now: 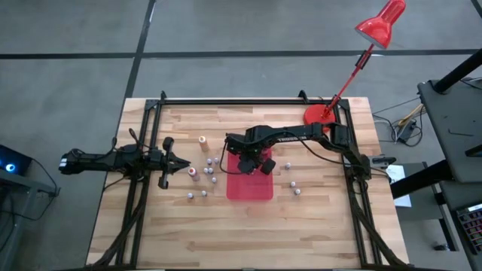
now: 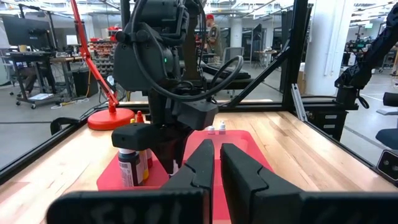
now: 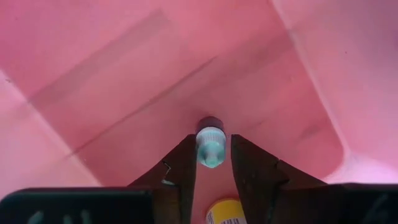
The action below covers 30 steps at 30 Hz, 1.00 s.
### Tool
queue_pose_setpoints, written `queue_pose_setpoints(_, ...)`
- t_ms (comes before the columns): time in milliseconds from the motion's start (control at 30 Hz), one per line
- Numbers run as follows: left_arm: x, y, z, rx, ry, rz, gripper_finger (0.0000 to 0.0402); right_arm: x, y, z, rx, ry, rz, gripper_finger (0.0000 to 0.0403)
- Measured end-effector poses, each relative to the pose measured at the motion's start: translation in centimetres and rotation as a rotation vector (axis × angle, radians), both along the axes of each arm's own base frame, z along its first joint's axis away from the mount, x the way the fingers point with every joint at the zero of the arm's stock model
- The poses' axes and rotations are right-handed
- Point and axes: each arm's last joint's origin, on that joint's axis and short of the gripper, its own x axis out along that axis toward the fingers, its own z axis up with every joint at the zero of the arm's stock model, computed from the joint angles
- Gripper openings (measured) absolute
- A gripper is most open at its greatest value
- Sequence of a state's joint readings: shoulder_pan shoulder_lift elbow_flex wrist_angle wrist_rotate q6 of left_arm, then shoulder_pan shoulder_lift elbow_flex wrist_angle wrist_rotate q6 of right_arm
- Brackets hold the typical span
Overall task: Pick & Place food coloring
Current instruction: Put the small food coloring bottle into the red bin
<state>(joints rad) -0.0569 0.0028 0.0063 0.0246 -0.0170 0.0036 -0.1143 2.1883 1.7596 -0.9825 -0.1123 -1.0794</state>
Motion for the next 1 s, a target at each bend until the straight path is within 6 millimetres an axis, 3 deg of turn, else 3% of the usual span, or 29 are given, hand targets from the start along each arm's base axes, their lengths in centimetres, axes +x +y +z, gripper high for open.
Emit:
queue_pose_setpoints(567,0.0,0.0,0.0,0.000,0.000,0.000,0.0003,0.0,-0.1,0.2,-0.004,-0.006,-0.007,0.0136)
queue_pose_setpoints(1000,0.0,0.0,0.0,0.000,0.000,0.000,0.0003,0.1,-0.1,3.1,-0.001,-0.077,-0.076,0.0132)
